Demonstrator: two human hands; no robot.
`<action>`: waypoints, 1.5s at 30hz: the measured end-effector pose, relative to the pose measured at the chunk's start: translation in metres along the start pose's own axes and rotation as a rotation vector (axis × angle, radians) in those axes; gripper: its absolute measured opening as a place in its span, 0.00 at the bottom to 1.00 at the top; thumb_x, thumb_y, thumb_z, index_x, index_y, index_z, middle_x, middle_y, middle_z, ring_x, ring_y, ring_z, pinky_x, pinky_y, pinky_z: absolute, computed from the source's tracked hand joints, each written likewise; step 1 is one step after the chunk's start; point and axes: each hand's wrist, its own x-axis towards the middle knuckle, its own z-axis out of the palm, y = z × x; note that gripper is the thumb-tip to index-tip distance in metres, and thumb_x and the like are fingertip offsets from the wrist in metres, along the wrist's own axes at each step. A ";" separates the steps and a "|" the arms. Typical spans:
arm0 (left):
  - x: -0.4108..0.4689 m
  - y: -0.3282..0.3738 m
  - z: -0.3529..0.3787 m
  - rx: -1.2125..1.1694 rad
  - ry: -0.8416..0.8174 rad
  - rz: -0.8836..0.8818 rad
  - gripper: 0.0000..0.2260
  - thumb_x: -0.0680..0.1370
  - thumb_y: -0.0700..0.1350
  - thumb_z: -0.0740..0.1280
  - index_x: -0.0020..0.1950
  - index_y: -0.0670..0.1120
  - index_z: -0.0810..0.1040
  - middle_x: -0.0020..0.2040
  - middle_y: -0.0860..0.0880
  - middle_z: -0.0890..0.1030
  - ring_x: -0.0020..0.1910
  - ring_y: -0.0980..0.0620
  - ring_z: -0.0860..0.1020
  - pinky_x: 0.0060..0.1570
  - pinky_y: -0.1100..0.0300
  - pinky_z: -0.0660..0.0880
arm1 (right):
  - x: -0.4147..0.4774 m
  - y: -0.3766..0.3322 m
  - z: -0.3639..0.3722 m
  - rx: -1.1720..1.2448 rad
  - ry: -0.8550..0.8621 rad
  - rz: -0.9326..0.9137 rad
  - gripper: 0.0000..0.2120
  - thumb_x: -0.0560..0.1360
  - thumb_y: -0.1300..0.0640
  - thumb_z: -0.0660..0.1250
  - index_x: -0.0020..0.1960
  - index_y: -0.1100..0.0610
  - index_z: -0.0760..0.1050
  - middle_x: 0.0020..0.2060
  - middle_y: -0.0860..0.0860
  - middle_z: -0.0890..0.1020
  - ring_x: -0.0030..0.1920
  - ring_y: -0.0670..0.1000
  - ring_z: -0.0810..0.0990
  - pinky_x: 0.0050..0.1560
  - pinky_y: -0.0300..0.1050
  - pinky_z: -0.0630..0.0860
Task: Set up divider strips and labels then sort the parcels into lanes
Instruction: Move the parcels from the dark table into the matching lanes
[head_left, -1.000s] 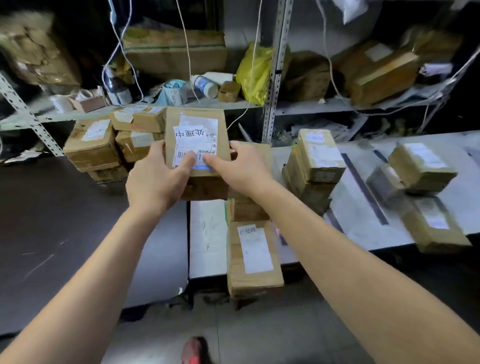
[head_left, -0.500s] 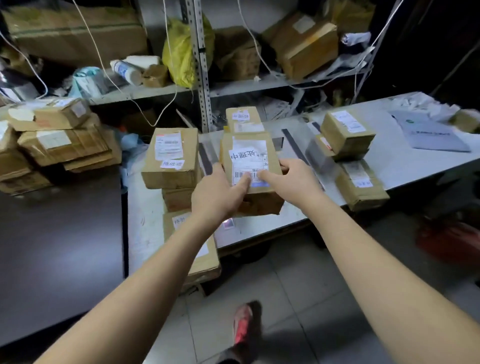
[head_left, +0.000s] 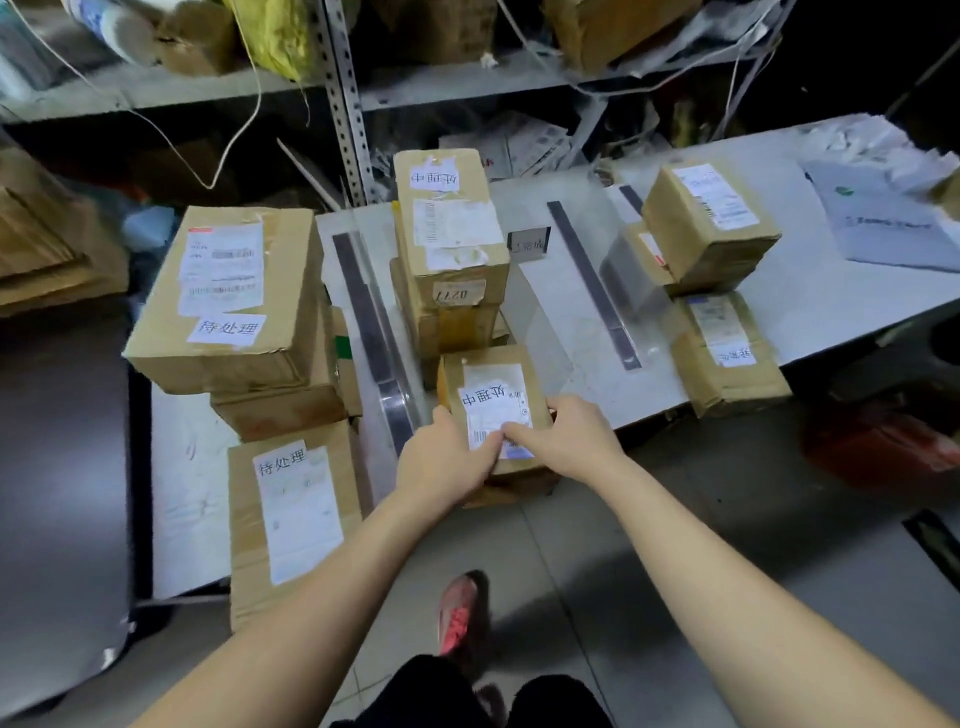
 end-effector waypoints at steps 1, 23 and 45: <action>0.004 -0.001 0.003 0.012 0.002 -0.017 0.32 0.78 0.67 0.62 0.68 0.42 0.68 0.62 0.42 0.81 0.59 0.40 0.80 0.51 0.52 0.78 | 0.006 0.002 0.005 0.001 -0.008 -0.004 0.20 0.72 0.40 0.73 0.58 0.51 0.83 0.50 0.48 0.86 0.51 0.51 0.82 0.48 0.46 0.80; -0.051 0.016 -0.013 -0.069 0.252 -0.092 0.30 0.79 0.52 0.70 0.78 0.47 0.65 0.68 0.46 0.78 0.61 0.46 0.80 0.60 0.50 0.78 | 0.003 -0.005 0.000 -0.259 0.122 -0.498 0.23 0.79 0.46 0.67 0.73 0.51 0.72 0.68 0.49 0.76 0.67 0.52 0.73 0.57 0.46 0.74; -0.201 -0.350 -0.331 0.588 0.607 -0.397 0.24 0.79 0.61 0.60 0.72 0.51 0.68 0.66 0.50 0.74 0.67 0.46 0.72 0.60 0.51 0.70 | -0.130 -0.394 0.169 -0.539 0.100 -0.984 0.30 0.78 0.41 0.66 0.78 0.49 0.66 0.75 0.48 0.70 0.74 0.53 0.65 0.67 0.52 0.72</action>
